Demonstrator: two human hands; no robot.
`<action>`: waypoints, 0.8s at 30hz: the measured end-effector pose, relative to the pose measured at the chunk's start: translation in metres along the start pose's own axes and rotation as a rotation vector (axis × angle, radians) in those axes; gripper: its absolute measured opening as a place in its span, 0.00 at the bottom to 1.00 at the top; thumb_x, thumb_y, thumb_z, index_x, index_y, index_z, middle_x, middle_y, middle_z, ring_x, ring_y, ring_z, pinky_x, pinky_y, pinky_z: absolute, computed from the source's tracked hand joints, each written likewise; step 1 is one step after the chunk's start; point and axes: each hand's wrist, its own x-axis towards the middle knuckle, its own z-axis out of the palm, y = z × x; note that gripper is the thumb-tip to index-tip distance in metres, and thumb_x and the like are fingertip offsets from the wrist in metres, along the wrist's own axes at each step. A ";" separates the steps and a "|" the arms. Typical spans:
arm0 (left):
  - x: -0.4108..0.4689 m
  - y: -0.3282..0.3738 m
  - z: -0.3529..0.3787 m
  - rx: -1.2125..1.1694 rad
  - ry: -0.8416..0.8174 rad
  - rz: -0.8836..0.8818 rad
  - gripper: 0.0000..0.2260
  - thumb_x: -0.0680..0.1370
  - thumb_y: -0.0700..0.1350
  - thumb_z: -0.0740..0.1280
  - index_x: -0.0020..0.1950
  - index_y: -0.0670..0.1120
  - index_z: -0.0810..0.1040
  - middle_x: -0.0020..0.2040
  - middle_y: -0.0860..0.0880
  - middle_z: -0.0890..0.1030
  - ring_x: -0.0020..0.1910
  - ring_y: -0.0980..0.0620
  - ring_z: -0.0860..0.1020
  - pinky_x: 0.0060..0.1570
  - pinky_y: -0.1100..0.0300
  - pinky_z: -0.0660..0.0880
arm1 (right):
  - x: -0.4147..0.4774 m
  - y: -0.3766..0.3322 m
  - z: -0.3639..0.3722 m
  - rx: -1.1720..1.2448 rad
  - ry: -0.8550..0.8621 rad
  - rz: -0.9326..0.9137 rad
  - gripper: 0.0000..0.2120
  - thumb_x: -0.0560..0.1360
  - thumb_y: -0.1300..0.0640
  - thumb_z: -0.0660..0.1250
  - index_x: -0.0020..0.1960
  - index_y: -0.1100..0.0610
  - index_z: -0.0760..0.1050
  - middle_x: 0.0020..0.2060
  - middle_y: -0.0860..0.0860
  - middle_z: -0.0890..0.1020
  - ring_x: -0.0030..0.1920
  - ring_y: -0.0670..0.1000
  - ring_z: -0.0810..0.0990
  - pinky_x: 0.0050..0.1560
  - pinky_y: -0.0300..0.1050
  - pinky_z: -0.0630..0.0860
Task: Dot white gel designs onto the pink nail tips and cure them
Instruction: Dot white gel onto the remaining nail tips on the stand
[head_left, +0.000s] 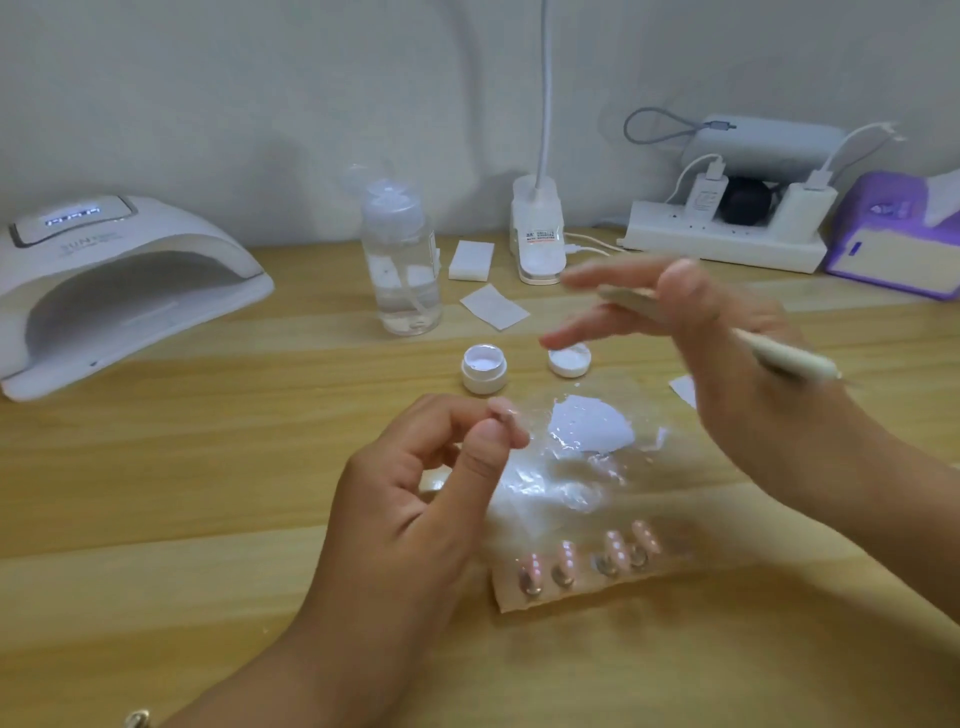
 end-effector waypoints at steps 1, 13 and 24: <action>0.000 -0.001 0.000 0.004 0.002 -0.015 0.10 0.77 0.56 0.63 0.45 0.55 0.82 0.46 0.59 0.82 0.46 0.60 0.78 0.48 0.74 0.69 | 0.000 0.006 -0.001 -0.031 0.035 0.057 0.21 0.82 0.40 0.47 0.58 0.45 0.76 0.43 0.41 0.84 0.52 0.39 0.79 0.50 0.28 0.70; 0.000 -0.011 0.003 0.007 -0.112 -0.091 0.06 0.76 0.50 0.67 0.47 0.55 0.84 0.39 0.40 0.81 0.35 0.36 0.74 0.35 0.58 0.69 | -0.005 0.043 0.012 -0.165 0.022 0.143 0.18 0.79 0.46 0.62 0.35 0.52 0.80 0.30 0.40 0.80 0.35 0.42 0.80 0.34 0.27 0.69; 0.000 -0.007 0.003 0.128 -0.174 -0.083 0.05 0.74 0.47 0.68 0.44 0.55 0.84 0.37 0.52 0.83 0.35 0.49 0.78 0.34 0.66 0.72 | -0.008 0.048 0.012 -0.190 0.064 0.113 0.19 0.81 0.47 0.61 0.35 0.51 0.80 0.30 0.45 0.80 0.36 0.44 0.79 0.37 0.30 0.68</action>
